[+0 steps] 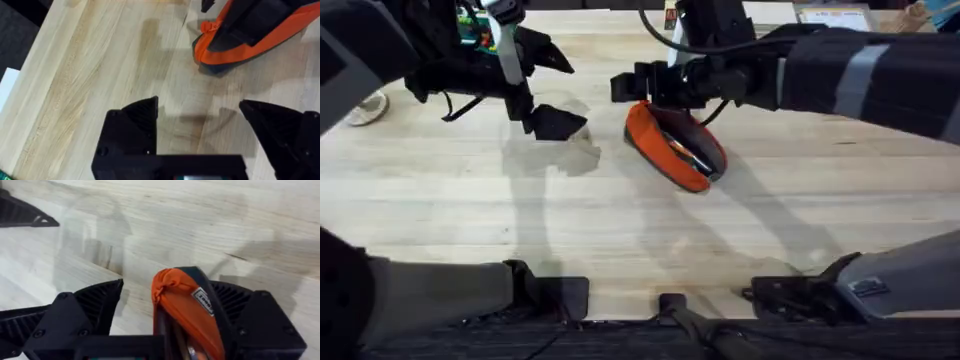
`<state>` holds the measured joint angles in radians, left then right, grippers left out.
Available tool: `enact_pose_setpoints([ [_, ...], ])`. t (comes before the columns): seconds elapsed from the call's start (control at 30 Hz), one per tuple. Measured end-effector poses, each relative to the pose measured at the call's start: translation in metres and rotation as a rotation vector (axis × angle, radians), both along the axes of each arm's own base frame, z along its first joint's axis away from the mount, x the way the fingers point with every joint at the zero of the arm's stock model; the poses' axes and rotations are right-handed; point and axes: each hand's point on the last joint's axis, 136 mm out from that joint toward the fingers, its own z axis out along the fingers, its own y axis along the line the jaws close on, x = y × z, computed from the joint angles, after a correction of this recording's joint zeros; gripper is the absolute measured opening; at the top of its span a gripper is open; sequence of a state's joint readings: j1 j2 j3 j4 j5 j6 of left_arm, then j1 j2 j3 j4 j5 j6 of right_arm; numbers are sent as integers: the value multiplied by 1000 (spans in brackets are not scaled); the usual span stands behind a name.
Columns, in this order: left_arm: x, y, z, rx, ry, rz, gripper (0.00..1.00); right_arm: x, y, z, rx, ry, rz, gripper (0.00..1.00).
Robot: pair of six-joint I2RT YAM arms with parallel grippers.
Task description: Unzip the bag, pick up the pens from the table one at a time and place them inside, then zip the bag closed.
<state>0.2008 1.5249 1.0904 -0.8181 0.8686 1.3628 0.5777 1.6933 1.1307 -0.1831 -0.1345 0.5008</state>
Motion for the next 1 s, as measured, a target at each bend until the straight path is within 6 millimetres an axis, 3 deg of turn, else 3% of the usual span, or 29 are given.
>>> enact_pose_setpoints([
  [0.17, 0, 0, 0, 0, 0, 0, 994, 1, 0, -10, -11, 16, 1, 951],
  [0.63, 0, 0, 0, 0, 0, 0, 994, 1, 1, -9, -11, 12, 3, 402],
  [1.0, 0, 0, 0, 0, 0, 0, 993, 6, 4, -4, 7, -16, 3, 203],
])
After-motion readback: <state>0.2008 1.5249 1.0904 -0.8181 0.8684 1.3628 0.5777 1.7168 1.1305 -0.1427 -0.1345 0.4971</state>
